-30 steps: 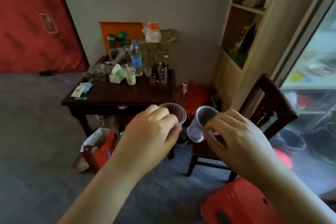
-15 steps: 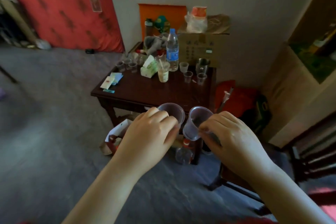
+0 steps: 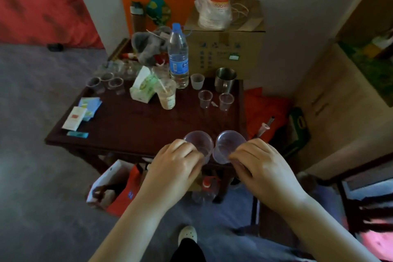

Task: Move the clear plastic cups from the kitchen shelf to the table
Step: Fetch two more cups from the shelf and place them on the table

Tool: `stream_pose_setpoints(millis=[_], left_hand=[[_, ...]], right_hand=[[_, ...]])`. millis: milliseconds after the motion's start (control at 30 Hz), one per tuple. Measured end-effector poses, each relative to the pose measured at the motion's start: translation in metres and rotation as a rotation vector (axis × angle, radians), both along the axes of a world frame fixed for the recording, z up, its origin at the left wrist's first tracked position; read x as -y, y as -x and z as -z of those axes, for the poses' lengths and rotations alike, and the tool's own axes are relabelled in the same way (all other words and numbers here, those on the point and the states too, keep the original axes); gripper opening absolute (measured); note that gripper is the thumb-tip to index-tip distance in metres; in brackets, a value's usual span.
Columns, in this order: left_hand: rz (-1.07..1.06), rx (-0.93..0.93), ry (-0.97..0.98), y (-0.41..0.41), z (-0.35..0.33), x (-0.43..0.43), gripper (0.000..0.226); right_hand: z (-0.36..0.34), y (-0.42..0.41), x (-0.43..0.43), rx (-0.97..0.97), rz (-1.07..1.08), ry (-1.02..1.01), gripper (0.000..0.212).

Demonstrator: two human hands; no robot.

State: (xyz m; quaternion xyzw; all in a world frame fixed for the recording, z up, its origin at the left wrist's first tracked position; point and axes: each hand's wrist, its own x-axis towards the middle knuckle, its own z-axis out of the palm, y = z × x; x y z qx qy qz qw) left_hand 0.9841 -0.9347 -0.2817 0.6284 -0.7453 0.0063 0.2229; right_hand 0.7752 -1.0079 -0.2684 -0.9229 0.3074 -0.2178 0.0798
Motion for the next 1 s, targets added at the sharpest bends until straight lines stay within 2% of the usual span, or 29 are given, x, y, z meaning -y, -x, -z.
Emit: stream_pose_setpoints(millis=[400,633,1000], left_hand=[[0.114,-0.001,-0.136,-0.037,0.058,0.156,0.015],[0.042,-0.065,-0.2,-0.034,0.096,0.207,0.018],[-0.102,-0.018,-0.367,-0.024,0.149,0.272,0.012]], right_hand=[[0.057,-0.043,0.128,-0.133,0.141,-0.134,0.016],[0.096,-0.052,0.191,-0.192,0.149,-0.227,0.014],[0.154,-0.069,0.261,-0.192,0.079,-0.311,0.022]])
